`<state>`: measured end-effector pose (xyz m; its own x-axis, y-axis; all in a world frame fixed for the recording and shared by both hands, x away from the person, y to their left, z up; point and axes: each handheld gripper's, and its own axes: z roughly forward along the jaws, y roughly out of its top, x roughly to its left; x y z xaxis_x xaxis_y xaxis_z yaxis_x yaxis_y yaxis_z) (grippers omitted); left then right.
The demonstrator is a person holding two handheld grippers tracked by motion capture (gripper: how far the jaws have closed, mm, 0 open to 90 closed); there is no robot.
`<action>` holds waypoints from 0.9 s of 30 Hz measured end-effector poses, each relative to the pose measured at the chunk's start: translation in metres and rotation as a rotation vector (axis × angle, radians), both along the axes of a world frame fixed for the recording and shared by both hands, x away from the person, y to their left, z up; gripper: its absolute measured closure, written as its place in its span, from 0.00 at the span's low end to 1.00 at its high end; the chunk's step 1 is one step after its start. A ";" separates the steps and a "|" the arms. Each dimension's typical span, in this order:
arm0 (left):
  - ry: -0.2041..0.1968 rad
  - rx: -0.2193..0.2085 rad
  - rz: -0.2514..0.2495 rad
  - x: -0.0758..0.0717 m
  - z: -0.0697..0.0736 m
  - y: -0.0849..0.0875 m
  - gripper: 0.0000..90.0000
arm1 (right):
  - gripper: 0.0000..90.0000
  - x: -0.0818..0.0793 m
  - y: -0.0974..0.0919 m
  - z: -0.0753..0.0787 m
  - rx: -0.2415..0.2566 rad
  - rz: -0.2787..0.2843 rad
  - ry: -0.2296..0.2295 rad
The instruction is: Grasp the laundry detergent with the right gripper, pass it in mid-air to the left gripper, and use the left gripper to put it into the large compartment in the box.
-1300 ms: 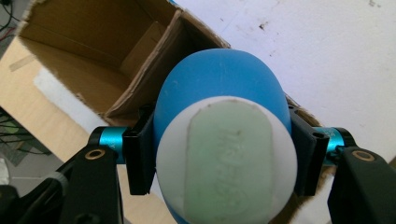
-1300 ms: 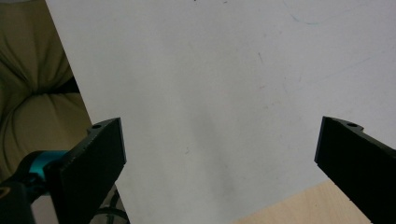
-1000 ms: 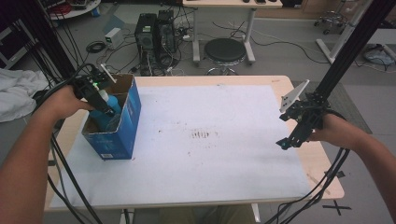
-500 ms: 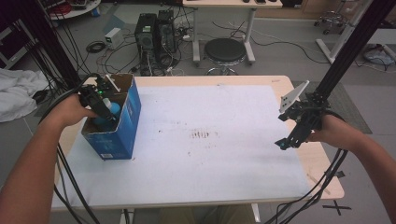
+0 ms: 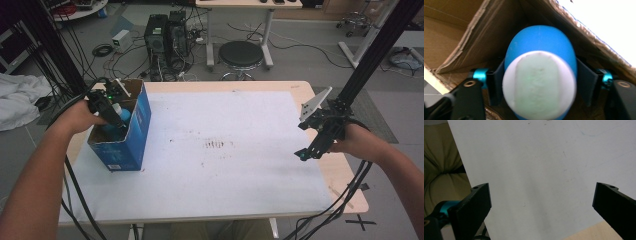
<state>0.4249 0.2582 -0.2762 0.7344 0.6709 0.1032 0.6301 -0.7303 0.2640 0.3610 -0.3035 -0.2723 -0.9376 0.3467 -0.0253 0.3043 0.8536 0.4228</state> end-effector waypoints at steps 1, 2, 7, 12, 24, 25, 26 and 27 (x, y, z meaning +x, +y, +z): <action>-0.007 -0.001 -0.003 0.000 0.002 0.001 0.37 | 0.01 0.000 0.000 0.000 0.001 0.001 -0.001; -0.016 -0.008 0.004 -0.001 0.004 0.002 0.34 | 0.01 0.000 0.000 0.000 0.001 -0.002 0.000; -0.046 -0.033 0.011 -0.004 0.016 0.008 0.32 | 0.01 0.000 0.000 0.001 0.003 0.001 -0.003; -0.077 -0.068 0.026 -0.009 0.030 0.015 0.32 | 0.01 -0.002 0.002 0.003 0.004 0.005 -0.008; -0.116 -0.092 -0.013 -0.021 0.058 0.012 0.27 | 0.01 -0.004 0.002 0.007 0.007 0.002 -0.019; -0.125 -0.103 -0.011 -0.022 0.061 0.011 0.27 | 0.01 -0.005 0.002 0.007 0.007 0.002 -0.019; -0.133 -0.111 -0.013 -0.022 0.064 0.010 0.27 | 0.01 -0.005 0.002 0.008 0.008 0.002 -0.019; -0.133 -0.111 -0.013 -0.022 0.064 0.010 0.27 | 0.01 -0.005 0.002 0.008 0.008 0.002 -0.019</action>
<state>0.4025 0.2678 -0.2117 0.7278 0.6742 0.1255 0.5750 -0.6997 0.4240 0.3561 -0.3015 -0.2646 -0.9375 0.3455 -0.0405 0.2948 0.8509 0.4349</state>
